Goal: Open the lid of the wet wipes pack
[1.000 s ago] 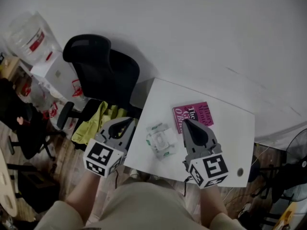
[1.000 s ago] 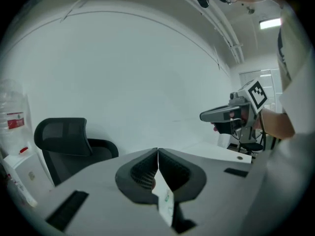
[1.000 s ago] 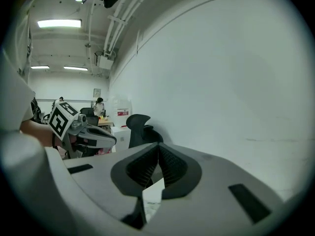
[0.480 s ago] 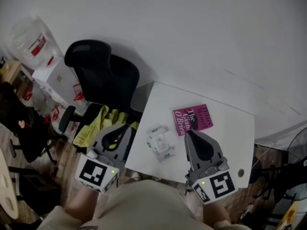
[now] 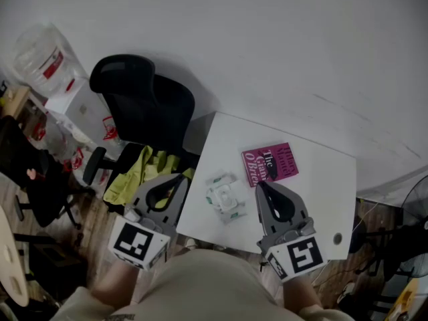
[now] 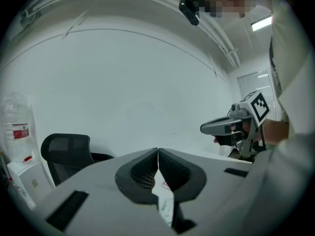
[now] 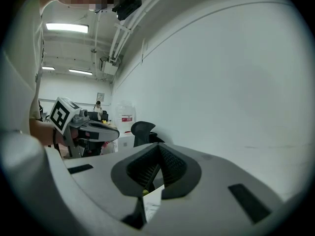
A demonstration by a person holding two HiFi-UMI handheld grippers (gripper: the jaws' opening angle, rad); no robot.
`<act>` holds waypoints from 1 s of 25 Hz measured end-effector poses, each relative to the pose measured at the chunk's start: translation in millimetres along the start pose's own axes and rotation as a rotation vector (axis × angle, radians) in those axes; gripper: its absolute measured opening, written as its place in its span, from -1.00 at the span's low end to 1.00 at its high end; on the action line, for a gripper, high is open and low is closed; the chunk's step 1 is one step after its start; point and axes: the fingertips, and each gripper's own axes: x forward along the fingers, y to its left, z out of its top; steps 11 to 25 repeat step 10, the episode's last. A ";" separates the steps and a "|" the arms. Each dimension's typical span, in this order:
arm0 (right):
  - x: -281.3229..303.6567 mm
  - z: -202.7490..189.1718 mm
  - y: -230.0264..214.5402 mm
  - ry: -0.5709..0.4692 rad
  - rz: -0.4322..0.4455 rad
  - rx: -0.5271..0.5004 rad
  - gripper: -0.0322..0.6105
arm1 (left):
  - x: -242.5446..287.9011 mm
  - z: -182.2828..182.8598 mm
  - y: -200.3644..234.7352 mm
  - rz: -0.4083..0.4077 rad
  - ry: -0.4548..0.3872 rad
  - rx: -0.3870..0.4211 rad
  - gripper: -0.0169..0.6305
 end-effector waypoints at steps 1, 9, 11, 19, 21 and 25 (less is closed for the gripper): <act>0.1 0.1 -0.3 0.002 -0.002 -0.006 -0.82 | -0.2 0.1 -0.2 0.000 0.001 -0.002 -0.88; -4.5 -4.5 1.3 0.021 -0.005 -0.002 -0.82 | -5.9 -1.2 -1.3 0.006 0.003 -0.016 -0.88; -6.3 -5.1 1.5 0.024 -0.007 0.001 -0.82 | -7.7 -1.0 -1.7 0.007 0.001 -0.023 -0.88; -6.3 -5.1 1.5 0.024 -0.007 0.001 -0.82 | -7.7 -1.0 -1.7 0.007 0.001 -0.023 -0.88; -6.3 -5.1 1.5 0.024 -0.007 0.001 -0.82 | -7.7 -1.0 -1.7 0.007 0.001 -0.023 -0.88; -6.3 -5.1 1.5 0.024 -0.007 0.001 -0.82 | -7.7 -1.0 -1.7 0.007 0.001 -0.023 -0.88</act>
